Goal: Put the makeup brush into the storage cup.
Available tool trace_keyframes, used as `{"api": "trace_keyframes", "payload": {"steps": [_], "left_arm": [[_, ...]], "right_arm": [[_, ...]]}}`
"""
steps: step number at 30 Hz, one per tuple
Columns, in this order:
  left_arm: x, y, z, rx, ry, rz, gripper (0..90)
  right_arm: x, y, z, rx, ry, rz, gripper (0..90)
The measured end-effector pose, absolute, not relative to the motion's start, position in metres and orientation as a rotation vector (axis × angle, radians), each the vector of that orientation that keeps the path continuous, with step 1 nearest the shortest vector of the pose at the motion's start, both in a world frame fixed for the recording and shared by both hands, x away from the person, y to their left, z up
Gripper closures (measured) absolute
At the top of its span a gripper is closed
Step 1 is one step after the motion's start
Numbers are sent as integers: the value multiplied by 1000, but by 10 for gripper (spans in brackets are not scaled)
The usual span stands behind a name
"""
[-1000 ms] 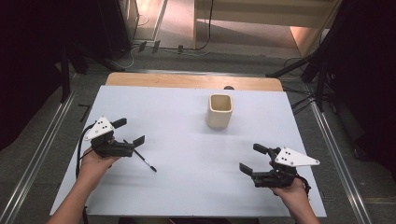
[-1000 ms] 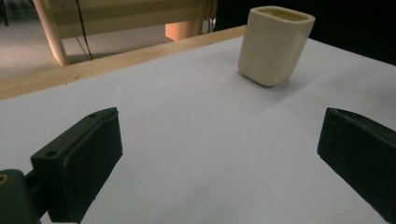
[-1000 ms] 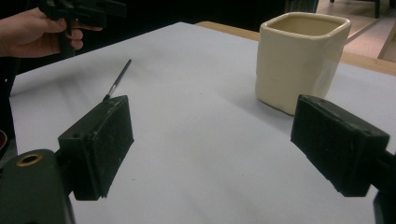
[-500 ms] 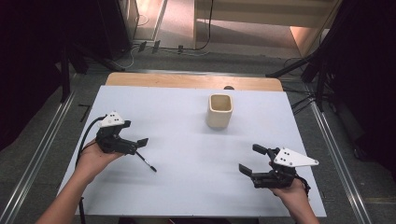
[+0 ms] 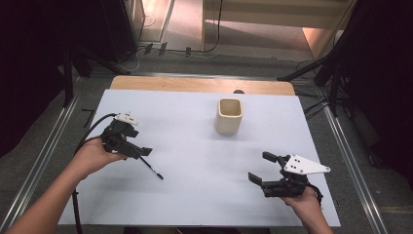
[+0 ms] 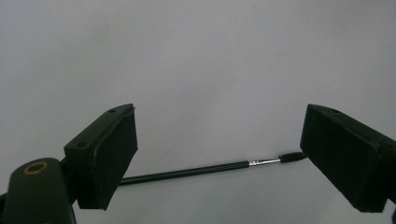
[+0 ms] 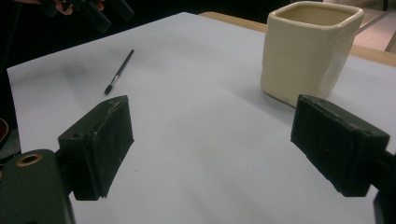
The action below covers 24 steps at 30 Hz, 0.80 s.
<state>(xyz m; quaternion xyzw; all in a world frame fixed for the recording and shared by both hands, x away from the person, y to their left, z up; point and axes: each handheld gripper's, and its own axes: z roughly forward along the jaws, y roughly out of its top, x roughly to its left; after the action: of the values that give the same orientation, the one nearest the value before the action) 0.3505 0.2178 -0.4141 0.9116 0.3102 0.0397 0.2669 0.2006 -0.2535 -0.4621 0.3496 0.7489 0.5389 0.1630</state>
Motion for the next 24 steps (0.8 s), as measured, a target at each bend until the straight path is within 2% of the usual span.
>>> {"api": "trace_keyframes", "payload": {"steps": [4,8,17,19,24], "left_arm": [[354,215,-414,2541,803,109,112],[359,211,-409,2604,841,51,112],[365,207,-410,2729,798,70,112],[363,206,-410,2734,770,46,112],[359,205,-410,2758,633,94,113]], "right_arm": [[201,-253,-463,997,2143,1532,138],[201,-253,-463,1003,2147,1531,138],[201,-253,-464,1008,2152,1529,138],[202,-253,-464,1018,2162,1523,138],[202,-252,-465,1007,2170,1516,138]]}}
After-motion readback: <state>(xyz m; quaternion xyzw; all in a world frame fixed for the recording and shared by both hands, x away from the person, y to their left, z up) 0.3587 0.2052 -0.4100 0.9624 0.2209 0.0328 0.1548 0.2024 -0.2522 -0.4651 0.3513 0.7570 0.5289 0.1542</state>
